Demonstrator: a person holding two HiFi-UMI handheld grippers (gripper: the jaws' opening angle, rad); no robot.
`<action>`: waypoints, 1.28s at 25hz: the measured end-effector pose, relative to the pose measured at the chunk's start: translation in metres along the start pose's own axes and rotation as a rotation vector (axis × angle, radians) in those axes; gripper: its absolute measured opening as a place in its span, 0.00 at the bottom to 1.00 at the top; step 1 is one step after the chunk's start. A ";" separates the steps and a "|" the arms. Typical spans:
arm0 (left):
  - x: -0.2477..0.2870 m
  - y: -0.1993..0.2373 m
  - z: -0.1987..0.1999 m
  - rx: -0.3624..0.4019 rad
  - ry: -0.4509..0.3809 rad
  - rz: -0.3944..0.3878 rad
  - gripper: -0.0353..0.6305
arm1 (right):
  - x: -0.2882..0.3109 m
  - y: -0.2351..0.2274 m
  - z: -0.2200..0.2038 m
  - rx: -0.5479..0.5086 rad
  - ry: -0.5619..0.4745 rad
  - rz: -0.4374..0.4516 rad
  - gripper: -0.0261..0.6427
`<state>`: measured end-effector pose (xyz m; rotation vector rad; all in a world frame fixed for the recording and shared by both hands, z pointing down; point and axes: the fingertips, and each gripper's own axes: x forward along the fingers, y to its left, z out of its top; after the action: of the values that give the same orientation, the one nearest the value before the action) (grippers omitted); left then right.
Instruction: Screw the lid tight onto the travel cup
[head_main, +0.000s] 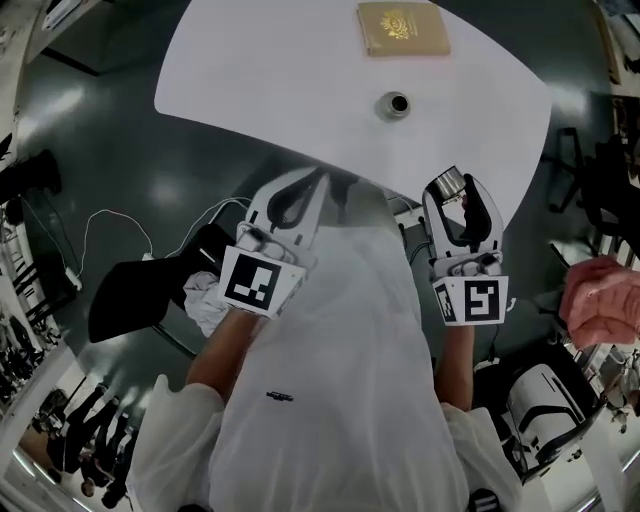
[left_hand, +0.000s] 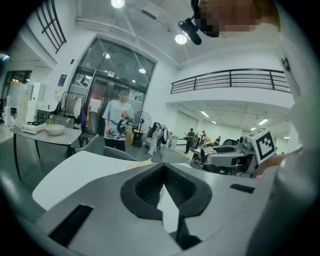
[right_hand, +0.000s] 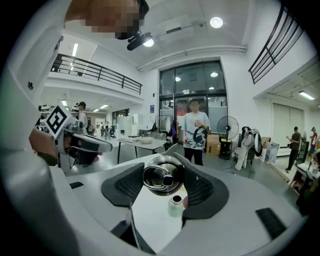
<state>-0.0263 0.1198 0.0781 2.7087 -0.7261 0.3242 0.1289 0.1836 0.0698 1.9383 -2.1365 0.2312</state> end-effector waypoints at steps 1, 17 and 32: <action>0.003 0.000 -0.001 -0.002 0.011 -0.005 0.06 | 0.003 -0.003 -0.001 0.001 0.011 0.000 0.40; 0.116 0.031 -0.054 0.091 0.139 -0.075 0.08 | 0.109 -0.046 -0.038 -0.092 0.154 0.154 0.40; 0.194 0.025 -0.136 0.242 0.195 -0.222 0.46 | 0.167 -0.052 -0.115 -0.395 0.467 0.363 0.40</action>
<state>0.1063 0.0619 0.2672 2.8920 -0.3462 0.6476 0.1749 0.0514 0.2254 1.1419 -2.0061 0.2701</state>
